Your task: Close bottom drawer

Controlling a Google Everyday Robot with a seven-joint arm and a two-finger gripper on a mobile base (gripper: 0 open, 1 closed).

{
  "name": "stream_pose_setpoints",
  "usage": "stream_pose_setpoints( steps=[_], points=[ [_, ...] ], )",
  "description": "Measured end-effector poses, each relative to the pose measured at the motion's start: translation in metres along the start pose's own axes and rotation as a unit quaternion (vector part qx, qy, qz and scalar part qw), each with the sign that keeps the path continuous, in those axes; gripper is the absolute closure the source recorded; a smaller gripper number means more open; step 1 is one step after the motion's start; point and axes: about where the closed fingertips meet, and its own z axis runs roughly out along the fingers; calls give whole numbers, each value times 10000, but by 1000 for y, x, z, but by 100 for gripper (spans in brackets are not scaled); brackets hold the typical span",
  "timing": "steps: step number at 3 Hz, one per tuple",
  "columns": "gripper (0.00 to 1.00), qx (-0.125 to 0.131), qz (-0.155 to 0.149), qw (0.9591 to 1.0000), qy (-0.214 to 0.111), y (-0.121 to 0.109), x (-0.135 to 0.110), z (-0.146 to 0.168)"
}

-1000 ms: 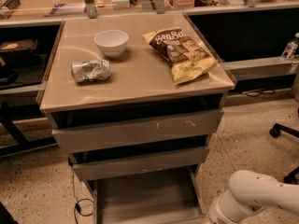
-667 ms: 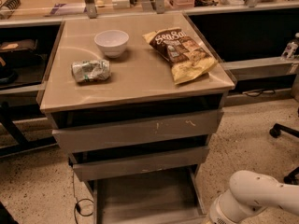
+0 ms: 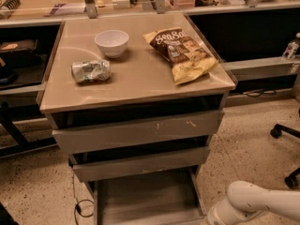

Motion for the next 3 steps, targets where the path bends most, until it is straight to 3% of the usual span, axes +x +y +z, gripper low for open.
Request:
stream_pose_setpoints(
  steps=[1,2,3],
  points=[
    [100,-449,220,9987,15,-20,14,66],
    [100,-442,217,9988,14,-20,14,66],
    [100,-580,416,9974,-53,-28,22,100]
  ],
)
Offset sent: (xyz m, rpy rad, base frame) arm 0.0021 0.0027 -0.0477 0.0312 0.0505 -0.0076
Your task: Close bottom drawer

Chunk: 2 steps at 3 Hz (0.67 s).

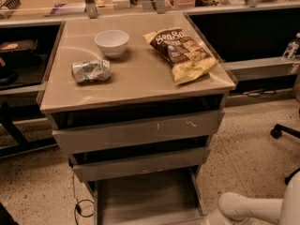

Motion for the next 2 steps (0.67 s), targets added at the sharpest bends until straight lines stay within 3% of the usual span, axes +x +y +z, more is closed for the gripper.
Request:
stream_pose_setpoints(
  steps=[1,2],
  points=[
    [100,-125,267,9992,-255,-28,1,52],
    [100,-153,393,9984,-372,-45,-2,83]
  ],
)
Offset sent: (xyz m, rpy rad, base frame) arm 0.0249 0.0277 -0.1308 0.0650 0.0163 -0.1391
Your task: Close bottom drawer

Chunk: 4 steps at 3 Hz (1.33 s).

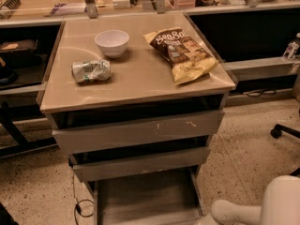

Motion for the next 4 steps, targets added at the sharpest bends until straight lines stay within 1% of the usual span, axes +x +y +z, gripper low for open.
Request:
stream_pose_setpoints(
  steps=[1,2,3,4],
  points=[
    [100,64,-60,9999,-71,-8,-12,6],
    [100,312,-286,9991,-73,-14,-39,-20],
    [100,312,-287,9991,-73,-14,-39,-20],
    [100,315,-335,9989,-103,-13,-44,-20]
  ],
)
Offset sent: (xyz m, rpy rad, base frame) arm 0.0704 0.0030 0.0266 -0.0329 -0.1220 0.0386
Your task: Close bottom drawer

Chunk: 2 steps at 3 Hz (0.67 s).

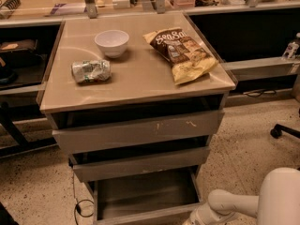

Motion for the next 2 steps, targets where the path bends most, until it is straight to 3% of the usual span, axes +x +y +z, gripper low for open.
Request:
stream_pose_setpoints(
  steps=[2],
  points=[
    [100,-18,-105,9999,-29,-5,-16,3]
  ],
)
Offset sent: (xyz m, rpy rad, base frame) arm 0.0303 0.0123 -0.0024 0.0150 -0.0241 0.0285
